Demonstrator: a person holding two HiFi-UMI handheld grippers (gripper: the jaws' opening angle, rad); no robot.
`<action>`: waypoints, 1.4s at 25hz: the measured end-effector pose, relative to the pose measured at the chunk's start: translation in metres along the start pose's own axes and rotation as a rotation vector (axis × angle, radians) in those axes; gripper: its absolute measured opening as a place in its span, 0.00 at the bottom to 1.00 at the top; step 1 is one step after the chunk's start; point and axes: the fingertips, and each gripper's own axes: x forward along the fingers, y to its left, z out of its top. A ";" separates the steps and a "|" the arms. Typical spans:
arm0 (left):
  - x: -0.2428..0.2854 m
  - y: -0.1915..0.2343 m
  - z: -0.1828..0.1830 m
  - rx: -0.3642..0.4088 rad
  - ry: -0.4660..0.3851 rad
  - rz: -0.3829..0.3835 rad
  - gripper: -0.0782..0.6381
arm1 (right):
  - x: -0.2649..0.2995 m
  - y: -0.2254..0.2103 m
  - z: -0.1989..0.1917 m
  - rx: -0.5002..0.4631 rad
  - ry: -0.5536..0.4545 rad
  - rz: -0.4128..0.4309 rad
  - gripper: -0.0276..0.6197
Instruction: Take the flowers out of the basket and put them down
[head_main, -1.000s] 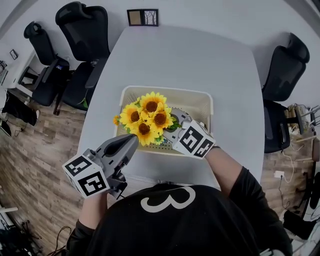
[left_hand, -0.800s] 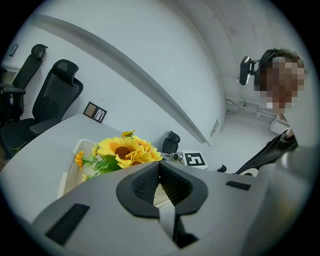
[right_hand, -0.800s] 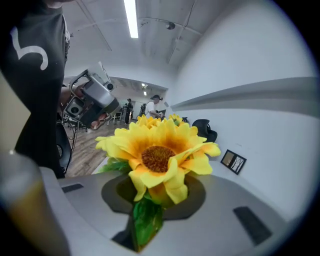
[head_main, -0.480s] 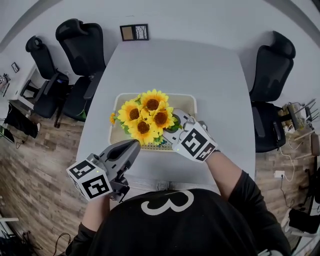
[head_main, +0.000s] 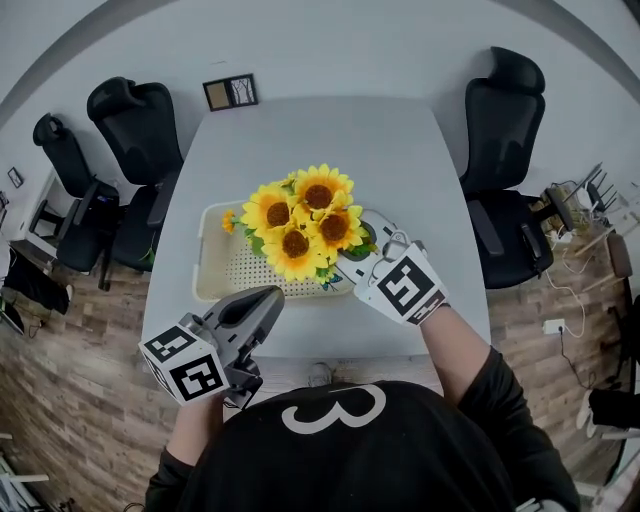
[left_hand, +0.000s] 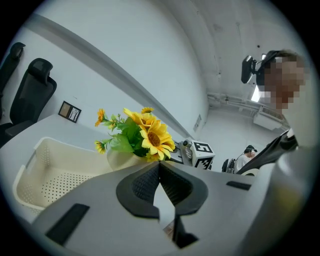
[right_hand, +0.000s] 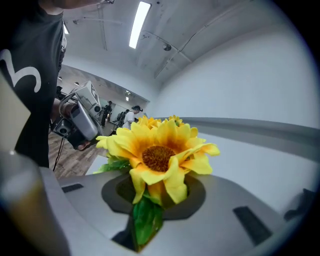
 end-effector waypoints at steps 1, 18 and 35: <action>-0.004 -0.001 0.000 0.002 0.003 -0.012 0.13 | -0.003 0.001 0.004 -0.002 0.003 -0.017 0.18; 0.043 -0.073 -0.041 -0.018 0.083 -0.156 0.13 | -0.114 -0.014 -0.050 0.091 0.133 -0.258 0.18; 0.063 -0.103 -0.122 -0.053 0.166 -0.101 0.13 | -0.180 0.032 -0.160 0.254 0.247 -0.352 0.18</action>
